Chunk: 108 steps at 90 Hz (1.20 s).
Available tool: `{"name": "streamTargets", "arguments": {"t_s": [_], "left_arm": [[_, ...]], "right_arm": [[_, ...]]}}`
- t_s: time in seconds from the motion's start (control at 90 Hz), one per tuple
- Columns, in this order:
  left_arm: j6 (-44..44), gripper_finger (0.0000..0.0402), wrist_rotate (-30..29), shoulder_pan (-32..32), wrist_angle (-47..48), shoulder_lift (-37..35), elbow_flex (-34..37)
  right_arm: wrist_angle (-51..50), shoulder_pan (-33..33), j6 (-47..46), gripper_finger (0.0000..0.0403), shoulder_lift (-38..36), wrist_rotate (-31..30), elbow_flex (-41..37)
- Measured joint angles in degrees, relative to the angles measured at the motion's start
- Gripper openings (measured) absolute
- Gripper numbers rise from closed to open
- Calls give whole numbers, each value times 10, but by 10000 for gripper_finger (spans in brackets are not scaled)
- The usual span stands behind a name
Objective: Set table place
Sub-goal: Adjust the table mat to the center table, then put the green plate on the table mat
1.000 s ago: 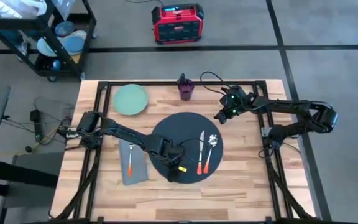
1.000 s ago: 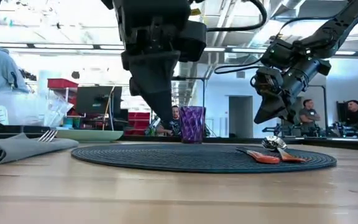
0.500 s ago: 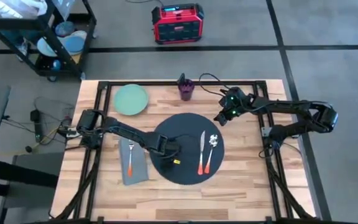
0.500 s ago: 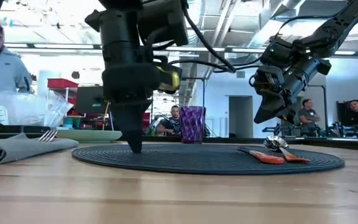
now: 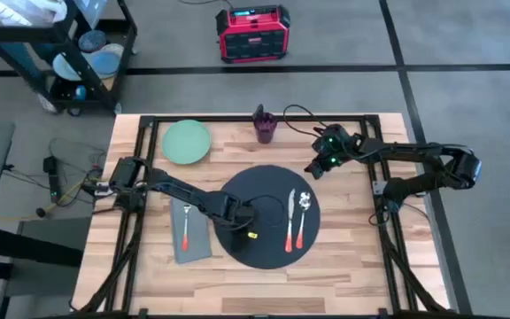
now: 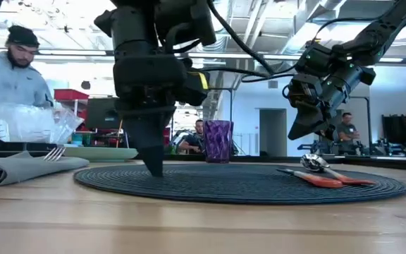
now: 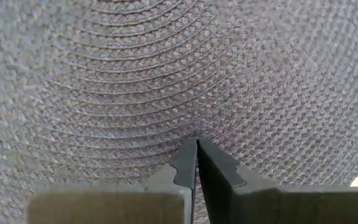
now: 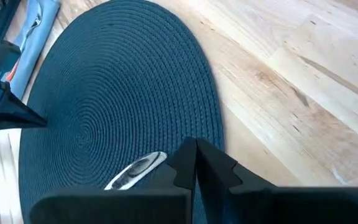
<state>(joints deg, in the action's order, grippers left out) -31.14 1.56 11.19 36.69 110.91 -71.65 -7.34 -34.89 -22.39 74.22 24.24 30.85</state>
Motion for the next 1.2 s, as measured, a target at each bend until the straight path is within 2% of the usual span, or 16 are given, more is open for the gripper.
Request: {"name": "streamTargets", "arguments": {"t_s": [0.256, 0.344, 0.444, 0.533, 0.744, 0.911, 1.2], "left_arm": [[-26, 0, -1, -2, -34, -74, 0], [-55, 0, 1, 1, 19, -96, 1], [-115, 0, -73, 21, 128, -125, 3], [-128, 0, -112, 39, 163, -147, 28], [-216, 0, -102, 45, 153, -189, 126], [-227, 0, -94, 46, 118, -216, 166], [-227, 0, -74, 48, 87, -218, 239]], "right_arm": [[0, 0, 9, 0, 0, 35, 0], [-1, 0, 9, 0, 0, 43, 0], [-8, 1, 9, 0, 0, 43, 0], [-8, 1, 9, 0, 0, 43, 0], [-8, 1, 9, 0, 0, 43, 0], [-8, -1, 10, 0, 0, 43, 0], [-8, -1, 11, 0, 0, 43, 0]]}}
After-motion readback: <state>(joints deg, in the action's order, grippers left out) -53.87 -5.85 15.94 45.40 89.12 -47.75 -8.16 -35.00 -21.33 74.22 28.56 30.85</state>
